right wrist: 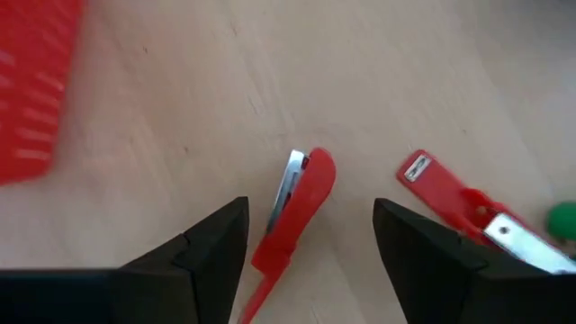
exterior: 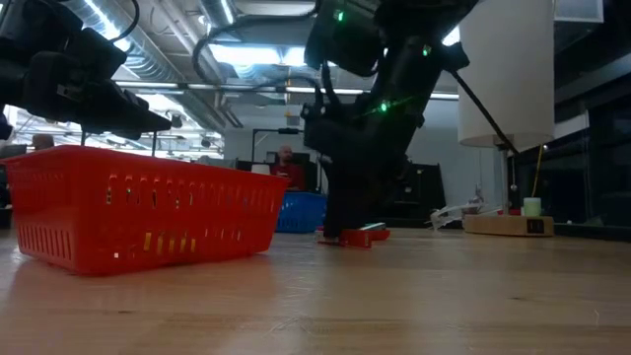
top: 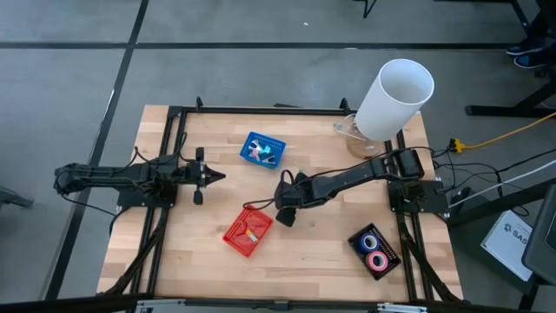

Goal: Pick and place Stapler, Stapler remover, tape
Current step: Put the red stapler into the red bin

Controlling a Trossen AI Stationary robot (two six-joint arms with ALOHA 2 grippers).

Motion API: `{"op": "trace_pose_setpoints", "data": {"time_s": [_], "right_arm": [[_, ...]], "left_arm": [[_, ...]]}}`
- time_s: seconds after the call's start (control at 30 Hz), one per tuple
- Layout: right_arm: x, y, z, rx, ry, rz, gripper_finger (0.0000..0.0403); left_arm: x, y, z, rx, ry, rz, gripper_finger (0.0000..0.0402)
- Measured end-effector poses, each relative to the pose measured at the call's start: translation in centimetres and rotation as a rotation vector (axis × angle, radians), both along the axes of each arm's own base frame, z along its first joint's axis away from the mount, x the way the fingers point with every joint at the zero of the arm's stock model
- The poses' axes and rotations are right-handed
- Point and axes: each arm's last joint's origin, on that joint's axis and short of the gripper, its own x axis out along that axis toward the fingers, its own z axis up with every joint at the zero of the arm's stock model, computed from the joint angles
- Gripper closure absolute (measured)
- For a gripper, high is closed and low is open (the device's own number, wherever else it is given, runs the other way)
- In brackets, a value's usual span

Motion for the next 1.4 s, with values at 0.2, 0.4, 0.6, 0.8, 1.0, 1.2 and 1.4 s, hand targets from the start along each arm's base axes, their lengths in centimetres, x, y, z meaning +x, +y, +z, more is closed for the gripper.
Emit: {"op": "trace_pose_setpoints", "data": {"time_s": [0.2,0.4,0.6,0.8,1.0,1.2,1.4], "right_arm": [[0.3,0.2,-1.1,0.018,0.024,0.006,0.0197],[0.4,0.2,-1.1,0.018,0.018,-0.001,0.0259],[0.7,0.0,-0.8,0.028,0.036,-0.019,0.0339],[1.0,-0.6,0.4,0.021,0.103,0.004,0.0364],[1.8,-1.3,2.6,0.022,0.108,0.014,0.0361],[3.0,-1.2,5.2,0.021,0.062,0.049,0.0356],[4.3,-1.2,8.4,0.031,-0.044,0.048,0.0354]], "left_arm": [[0.0,0.0,0.0,0.0,0.0,0.0,0.0391],[0.0,0.0,0.0,0.0,0.0,0.0,0.039],[0.0,0.0,0.0,0.0,0.0,0.0,0.0392],[0.0,0.0,0.0,0.0,0.0,0.0,0.039],[0.0,0.0,0.0,0.0,0.0,0.0,0.0393],[0.0,0.0,0.0,0.0,0.0,0.0,0.0389],[0.0,0.0,0.0,0.0,0.0,0.0,0.0393]]}}
